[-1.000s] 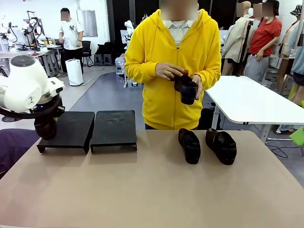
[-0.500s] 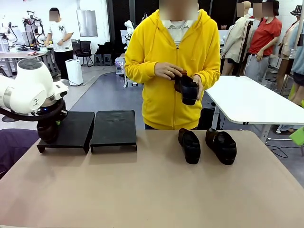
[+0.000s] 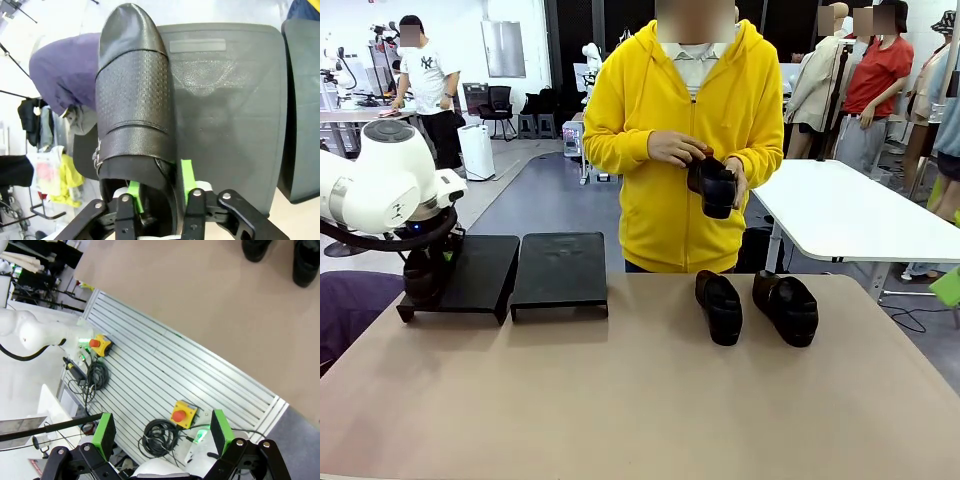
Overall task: Organize the shoes by placing them on the stand.
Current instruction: Place the Shoe from the middle of the table onto the Shoes Stand.
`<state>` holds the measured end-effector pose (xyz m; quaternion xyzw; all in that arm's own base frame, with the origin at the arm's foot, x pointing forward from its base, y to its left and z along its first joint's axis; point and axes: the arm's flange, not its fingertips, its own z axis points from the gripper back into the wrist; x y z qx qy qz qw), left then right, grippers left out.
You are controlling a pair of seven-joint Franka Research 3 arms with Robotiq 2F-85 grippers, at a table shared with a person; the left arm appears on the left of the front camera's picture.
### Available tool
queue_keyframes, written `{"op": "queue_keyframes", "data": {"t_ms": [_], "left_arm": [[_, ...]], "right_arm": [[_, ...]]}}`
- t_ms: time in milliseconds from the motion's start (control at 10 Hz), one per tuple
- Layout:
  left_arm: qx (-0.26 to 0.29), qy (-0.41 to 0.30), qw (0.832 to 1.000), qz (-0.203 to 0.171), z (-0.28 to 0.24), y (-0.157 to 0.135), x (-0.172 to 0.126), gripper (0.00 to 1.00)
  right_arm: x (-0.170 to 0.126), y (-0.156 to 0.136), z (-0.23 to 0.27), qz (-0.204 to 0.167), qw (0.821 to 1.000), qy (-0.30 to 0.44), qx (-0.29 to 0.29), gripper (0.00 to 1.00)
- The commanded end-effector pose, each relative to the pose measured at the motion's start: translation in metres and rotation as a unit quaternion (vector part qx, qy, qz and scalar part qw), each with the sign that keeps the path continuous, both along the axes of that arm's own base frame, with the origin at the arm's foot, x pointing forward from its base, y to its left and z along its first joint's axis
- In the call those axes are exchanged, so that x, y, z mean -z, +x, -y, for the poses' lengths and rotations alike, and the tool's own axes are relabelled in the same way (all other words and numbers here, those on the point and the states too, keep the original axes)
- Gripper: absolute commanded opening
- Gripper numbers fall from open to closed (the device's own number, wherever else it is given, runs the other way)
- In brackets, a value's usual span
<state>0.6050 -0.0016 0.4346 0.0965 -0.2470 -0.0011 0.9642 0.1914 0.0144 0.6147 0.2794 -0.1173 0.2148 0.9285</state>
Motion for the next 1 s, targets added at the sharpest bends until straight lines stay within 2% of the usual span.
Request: {"op": "queue_keyframes", "data": {"t_ms": [0,200,300,400,600,700,800,900], "left_arm": [[-0.003,0.015,1.000,0.015,0.003,0.003,0.002,1.00],[0.005,0.009,1.000,0.020,0.003,-0.001,-0.003,1.00],[0.019,0.003,1.000,0.015,0.004,-0.009,-0.014,1.00],[0.029,0.000,1.000,-0.010,0.008,-0.027,-0.031,1.00],[0.101,-0.051,0.993,-0.022,0.010,-0.085,-0.080,1.00],[0.147,-0.092,0.983,-0.068,-0.003,-0.123,-0.107,1.00],[0.189,-0.119,0.971,-0.087,-0.019,-0.157,-0.132,1.00],[0.365,-0.157,0.909,-0.122,-0.026,-0.193,-0.153,1.00]], "right_arm": [[-0.002,0.001,0.001,0.007,1.000,0.002,-0.012,1.00],[-0.002,0.001,0.001,0.007,1.000,0.002,-0.012,1.00],[-0.002,0.001,0.001,0.007,1.000,0.002,-0.012,1.00],[-0.002,0.001,0.001,0.007,1.000,0.002,-0.012,1.00],[-0.002,0.001,0.001,0.007,1.000,0.002,-0.012,1.00],[-0.002,0.001,0.001,0.007,1.000,0.002,-0.012,1.00],[-0.002,0.001,0.001,0.007,1.000,0.002,-0.012,1.00],[-0.002,0.001,0.001,0.007,1.000,0.002,-0.012,1.00]]}}
